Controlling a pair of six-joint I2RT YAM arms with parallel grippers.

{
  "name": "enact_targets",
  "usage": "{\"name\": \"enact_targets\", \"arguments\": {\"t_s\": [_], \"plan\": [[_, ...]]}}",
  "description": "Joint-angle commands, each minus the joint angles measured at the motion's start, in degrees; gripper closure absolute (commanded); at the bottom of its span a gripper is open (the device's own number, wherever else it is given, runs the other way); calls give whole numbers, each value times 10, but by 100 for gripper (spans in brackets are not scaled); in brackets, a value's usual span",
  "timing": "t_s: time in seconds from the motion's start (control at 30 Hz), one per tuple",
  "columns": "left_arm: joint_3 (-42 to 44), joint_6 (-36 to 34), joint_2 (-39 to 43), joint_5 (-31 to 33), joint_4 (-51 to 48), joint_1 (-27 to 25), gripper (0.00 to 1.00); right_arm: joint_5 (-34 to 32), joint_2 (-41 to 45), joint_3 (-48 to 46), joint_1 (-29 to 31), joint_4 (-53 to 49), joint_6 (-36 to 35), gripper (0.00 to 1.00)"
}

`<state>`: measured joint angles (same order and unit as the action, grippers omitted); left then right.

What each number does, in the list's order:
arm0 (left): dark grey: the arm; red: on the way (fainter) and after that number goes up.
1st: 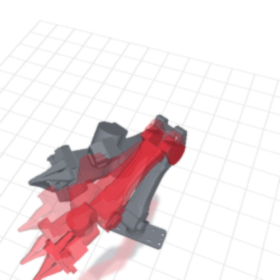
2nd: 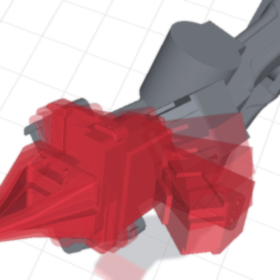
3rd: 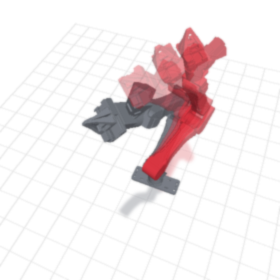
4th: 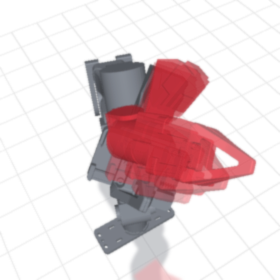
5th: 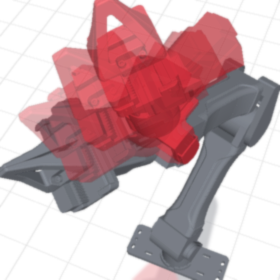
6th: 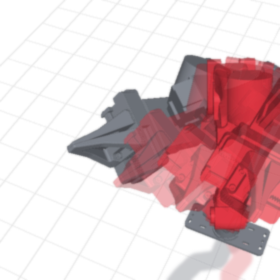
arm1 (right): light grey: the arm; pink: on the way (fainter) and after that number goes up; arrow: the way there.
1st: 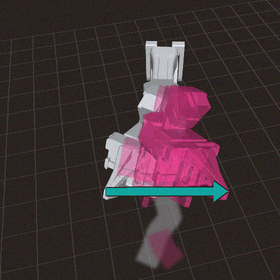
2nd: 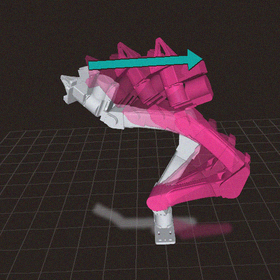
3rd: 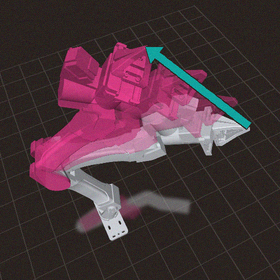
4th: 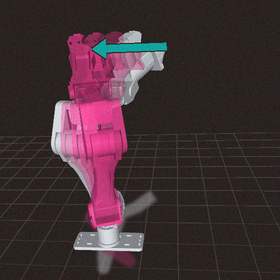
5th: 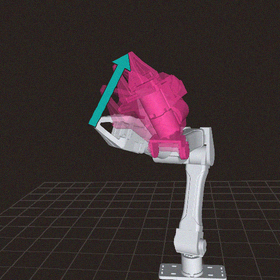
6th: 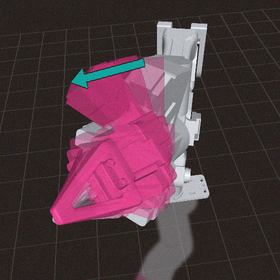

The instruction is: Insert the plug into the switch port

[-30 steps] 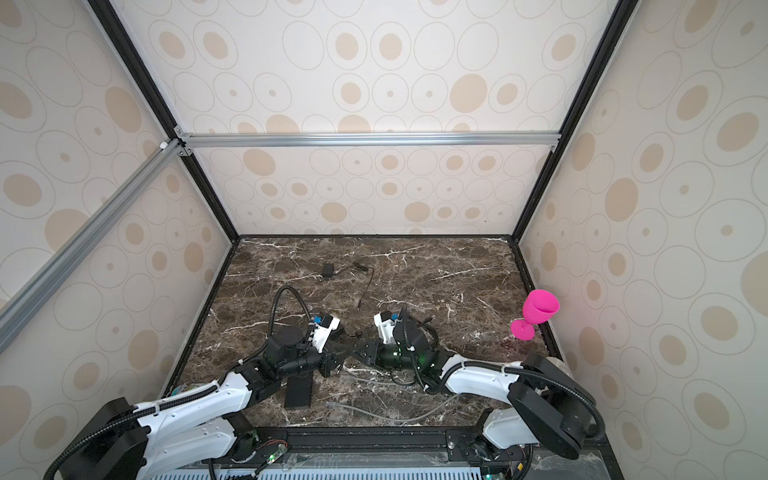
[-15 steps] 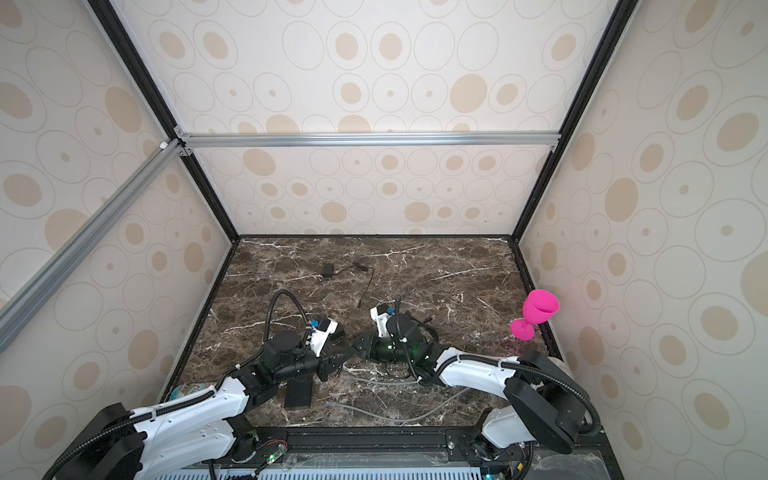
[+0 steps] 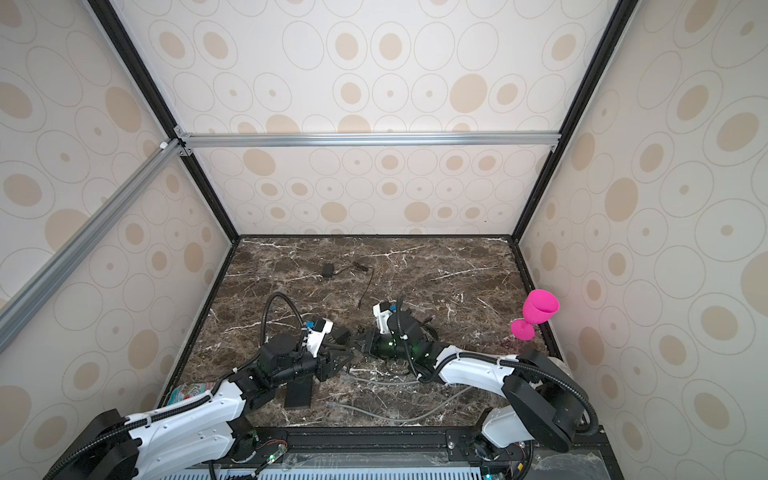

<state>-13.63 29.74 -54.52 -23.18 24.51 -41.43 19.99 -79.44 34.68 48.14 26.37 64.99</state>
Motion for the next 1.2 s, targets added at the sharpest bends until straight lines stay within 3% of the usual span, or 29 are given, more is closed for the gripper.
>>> {"name": "enact_targets", "arguments": {"t_s": [0.0,0.13,0.27,0.37,0.73,1.17], "plan": [[23,-20,42,25,18,-3,50,-4,27,6,-8,-16,-5,100],[48,-24,100,28,24,-5,46,-3,40,6,-12,-22,-11,100],[67,-11,118,-23,63,-5,47,-6,47,5,-15,-9,-14,100],[71,-6,111,-63,75,-5,49,-3,48,7,-14,5,-19,100],[76,11,51,-109,107,-11,57,4,46,12,-14,25,-21,100],[72,23,4,-129,159,-21,64,10,39,10,-15,39,-15,100]]}}
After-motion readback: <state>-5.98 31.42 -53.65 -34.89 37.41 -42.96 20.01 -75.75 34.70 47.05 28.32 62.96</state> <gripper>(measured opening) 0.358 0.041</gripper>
